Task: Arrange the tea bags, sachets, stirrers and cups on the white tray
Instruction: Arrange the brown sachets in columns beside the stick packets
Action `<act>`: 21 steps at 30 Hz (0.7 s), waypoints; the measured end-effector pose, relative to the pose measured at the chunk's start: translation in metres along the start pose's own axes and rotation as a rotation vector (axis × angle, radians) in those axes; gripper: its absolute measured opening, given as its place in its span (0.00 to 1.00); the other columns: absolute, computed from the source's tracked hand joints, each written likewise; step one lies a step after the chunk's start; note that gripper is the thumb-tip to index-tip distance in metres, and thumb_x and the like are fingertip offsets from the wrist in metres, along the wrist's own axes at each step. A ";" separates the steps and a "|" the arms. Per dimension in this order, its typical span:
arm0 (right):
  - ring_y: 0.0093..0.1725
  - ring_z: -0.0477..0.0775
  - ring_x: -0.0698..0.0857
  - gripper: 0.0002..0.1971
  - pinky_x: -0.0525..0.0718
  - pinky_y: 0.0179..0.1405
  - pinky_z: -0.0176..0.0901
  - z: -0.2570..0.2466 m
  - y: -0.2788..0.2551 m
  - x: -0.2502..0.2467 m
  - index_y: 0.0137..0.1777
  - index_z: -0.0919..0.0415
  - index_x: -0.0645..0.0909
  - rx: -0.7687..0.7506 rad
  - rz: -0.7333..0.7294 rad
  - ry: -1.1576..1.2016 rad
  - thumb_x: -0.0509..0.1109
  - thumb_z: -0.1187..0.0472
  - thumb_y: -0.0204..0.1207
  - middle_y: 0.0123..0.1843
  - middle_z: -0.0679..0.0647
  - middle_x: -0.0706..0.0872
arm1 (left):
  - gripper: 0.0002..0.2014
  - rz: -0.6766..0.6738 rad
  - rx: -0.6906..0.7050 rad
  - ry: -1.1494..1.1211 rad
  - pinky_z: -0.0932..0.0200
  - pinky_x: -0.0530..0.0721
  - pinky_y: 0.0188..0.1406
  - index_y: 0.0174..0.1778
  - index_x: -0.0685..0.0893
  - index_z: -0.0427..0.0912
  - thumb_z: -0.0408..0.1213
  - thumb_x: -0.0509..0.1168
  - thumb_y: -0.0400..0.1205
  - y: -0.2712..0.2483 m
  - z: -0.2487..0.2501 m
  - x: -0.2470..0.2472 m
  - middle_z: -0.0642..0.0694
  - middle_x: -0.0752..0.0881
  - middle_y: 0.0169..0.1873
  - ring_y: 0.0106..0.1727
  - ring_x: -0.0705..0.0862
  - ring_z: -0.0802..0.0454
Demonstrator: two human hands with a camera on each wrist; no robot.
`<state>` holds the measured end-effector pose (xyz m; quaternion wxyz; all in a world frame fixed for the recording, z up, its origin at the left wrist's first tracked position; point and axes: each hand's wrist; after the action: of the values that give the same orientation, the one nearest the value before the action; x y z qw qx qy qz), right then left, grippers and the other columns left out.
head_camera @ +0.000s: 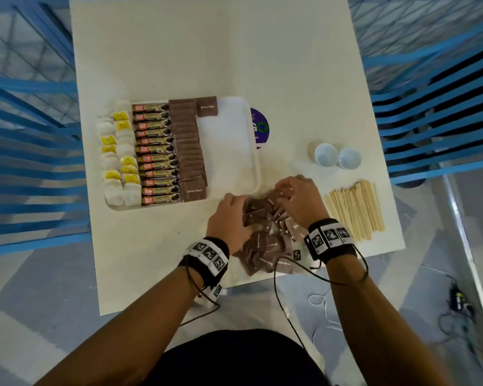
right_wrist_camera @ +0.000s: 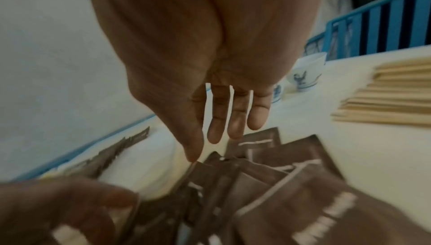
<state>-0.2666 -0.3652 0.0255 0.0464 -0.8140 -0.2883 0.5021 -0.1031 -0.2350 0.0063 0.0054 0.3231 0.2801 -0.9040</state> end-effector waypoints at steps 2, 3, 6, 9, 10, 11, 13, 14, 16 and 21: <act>0.58 0.58 0.76 0.21 0.78 0.64 0.50 0.008 -0.009 0.002 0.63 0.50 0.84 -0.025 -0.039 -0.085 0.76 0.64 0.71 0.60 0.53 0.82 | 0.30 0.069 -0.012 0.025 0.43 0.85 0.62 0.77 0.75 0.53 0.53 0.74 0.80 0.000 0.005 0.004 0.48 0.76 0.67 0.67 0.80 0.45; 0.60 0.59 0.74 0.23 0.76 0.66 0.51 0.009 -0.012 0.003 0.67 0.50 0.81 -0.042 -0.064 -0.099 0.76 0.64 0.71 0.63 0.54 0.80 | 0.27 0.091 -0.027 0.031 0.42 0.85 0.62 0.76 0.75 0.53 0.50 0.73 0.81 0.000 0.007 0.006 0.48 0.76 0.67 0.67 0.81 0.44; 0.67 0.60 0.72 0.30 0.74 0.72 0.55 0.012 -0.015 0.006 0.74 0.51 0.76 -0.082 -0.124 -0.124 0.75 0.66 0.72 0.71 0.54 0.76 | 0.23 0.133 -0.060 0.046 0.43 0.85 0.59 0.73 0.77 0.50 0.45 0.73 0.82 0.000 0.013 0.011 0.47 0.78 0.66 0.65 0.82 0.44; 0.69 0.60 0.72 0.33 0.75 0.74 0.58 0.012 -0.011 0.009 0.76 0.52 0.74 -0.101 -0.138 -0.134 0.75 0.68 0.70 0.71 0.54 0.76 | 0.21 0.179 -0.098 0.005 0.44 0.85 0.59 0.70 0.78 0.49 0.41 0.73 0.81 0.000 0.018 0.015 0.48 0.81 0.63 0.63 0.82 0.45; 0.69 0.61 0.72 0.33 0.76 0.74 0.58 0.011 -0.010 0.010 0.76 0.53 0.73 -0.106 -0.150 -0.132 0.76 0.68 0.70 0.71 0.54 0.76 | 0.21 0.185 -0.113 -0.014 0.44 0.85 0.59 0.69 0.78 0.49 0.41 0.74 0.81 0.001 0.018 0.017 0.48 0.82 0.62 0.62 0.83 0.46; 0.69 0.61 0.72 0.33 0.76 0.74 0.57 0.011 -0.007 0.011 0.76 0.54 0.74 -0.109 -0.165 -0.130 0.76 0.69 0.70 0.70 0.55 0.76 | 0.21 0.186 -0.134 -0.033 0.43 0.85 0.60 0.68 0.78 0.49 0.40 0.74 0.80 0.002 0.017 0.019 0.49 0.83 0.61 0.62 0.83 0.46; 0.69 0.61 0.73 0.32 0.76 0.73 0.56 0.010 -0.003 0.012 0.74 0.56 0.75 -0.111 -0.194 -0.122 0.75 0.70 0.69 0.69 0.56 0.76 | 0.21 0.181 -0.164 -0.085 0.43 0.85 0.62 0.68 0.80 0.49 0.39 0.74 0.80 0.004 0.017 0.021 0.48 0.86 0.60 0.62 0.84 0.45; 0.69 0.61 0.73 0.31 0.76 0.73 0.55 0.010 -0.001 0.012 0.73 0.56 0.76 -0.111 -0.202 -0.113 0.75 0.71 0.69 0.68 0.56 0.76 | 0.20 0.183 -0.163 -0.112 0.43 0.85 0.62 0.68 0.82 0.50 0.38 0.74 0.79 0.005 0.017 0.023 0.48 0.87 0.59 0.61 0.85 0.44; 0.65 0.59 0.74 0.27 0.77 0.69 0.51 0.011 0.002 0.013 0.69 0.56 0.78 -0.105 -0.206 -0.080 0.74 0.71 0.69 0.63 0.55 0.78 | 0.16 0.202 -0.150 -0.143 0.44 0.85 0.62 0.63 0.87 0.49 0.36 0.73 0.79 0.005 0.017 0.024 0.47 0.88 0.58 0.59 0.85 0.43; 0.52 0.56 0.80 0.14 0.82 0.54 0.45 0.010 0.009 0.011 0.50 0.51 0.82 -0.115 -0.176 0.014 0.75 0.69 0.70 0.49 0.48 0.79 | 0.12 0.269 -0.176 -0.188 0.44 0.85 0.61 0.60 0.89 0.48 0.38 0.73 0.81 0.000 0.012 0.026 0.47 0.87 0.55 0.57 0.85 0.43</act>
<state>-0.2672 -0.3694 0.0083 0.0456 -0.7903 -0.3866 0.4732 -0.1306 -0.2370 -0.0011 0.1807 0.2698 0.3109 -0.8933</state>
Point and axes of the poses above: each hand's wrist, its own y-axis towards the middle knuckle, its own x-axis out of the palm, z = x × y
